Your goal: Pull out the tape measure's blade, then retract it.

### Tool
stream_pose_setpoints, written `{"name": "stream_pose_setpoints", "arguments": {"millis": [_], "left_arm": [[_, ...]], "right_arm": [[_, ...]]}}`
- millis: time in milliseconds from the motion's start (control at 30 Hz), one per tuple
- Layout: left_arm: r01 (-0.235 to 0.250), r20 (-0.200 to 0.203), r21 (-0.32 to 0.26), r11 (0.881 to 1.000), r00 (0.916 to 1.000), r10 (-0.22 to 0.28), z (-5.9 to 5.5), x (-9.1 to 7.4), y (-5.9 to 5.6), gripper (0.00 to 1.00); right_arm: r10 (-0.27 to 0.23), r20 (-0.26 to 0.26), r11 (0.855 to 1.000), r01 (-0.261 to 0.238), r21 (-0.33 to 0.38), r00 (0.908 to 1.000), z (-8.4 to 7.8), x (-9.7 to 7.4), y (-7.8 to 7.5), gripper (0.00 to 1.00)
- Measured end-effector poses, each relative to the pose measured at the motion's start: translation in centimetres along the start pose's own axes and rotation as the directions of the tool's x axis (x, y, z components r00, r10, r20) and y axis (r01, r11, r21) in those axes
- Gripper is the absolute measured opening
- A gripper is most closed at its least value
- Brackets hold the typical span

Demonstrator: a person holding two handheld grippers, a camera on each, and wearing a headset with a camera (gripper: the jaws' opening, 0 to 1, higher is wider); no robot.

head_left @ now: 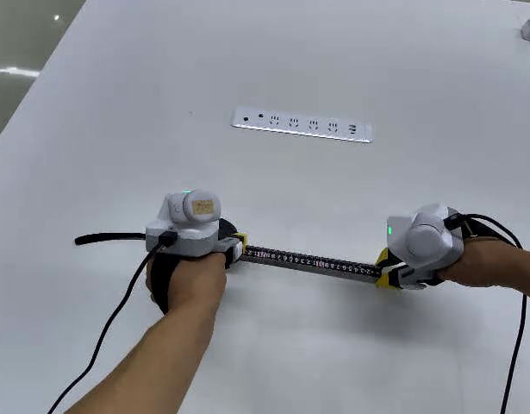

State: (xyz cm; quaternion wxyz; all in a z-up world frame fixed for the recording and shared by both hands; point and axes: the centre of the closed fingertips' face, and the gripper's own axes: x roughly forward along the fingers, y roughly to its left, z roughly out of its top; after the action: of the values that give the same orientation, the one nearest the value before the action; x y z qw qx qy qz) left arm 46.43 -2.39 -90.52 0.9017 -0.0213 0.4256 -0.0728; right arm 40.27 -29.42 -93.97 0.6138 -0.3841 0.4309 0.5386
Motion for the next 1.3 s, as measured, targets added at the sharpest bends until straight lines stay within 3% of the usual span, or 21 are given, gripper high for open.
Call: {"name": "stream_pose_setpoints", "arguments": {"millis": [300,1300], "left_arm": [[-0.007,0.022,0.019,1.0,0.9997,0.006,-0.03,-0.11,-0.05,0.61],[-0.002,0.033,0.023,1.0,0.9995,0.001,0.06,-0.08,0.02,0.59]], "right_arm": [[-0.006,0.004,1.0,0.006,0.0,1.0,-0.04,0.0,-0.09,0.14],[-0.021,0.007,1.0,0.021,-0.014,0.9998,0.91,0.32,-0.45,0.14]]}}
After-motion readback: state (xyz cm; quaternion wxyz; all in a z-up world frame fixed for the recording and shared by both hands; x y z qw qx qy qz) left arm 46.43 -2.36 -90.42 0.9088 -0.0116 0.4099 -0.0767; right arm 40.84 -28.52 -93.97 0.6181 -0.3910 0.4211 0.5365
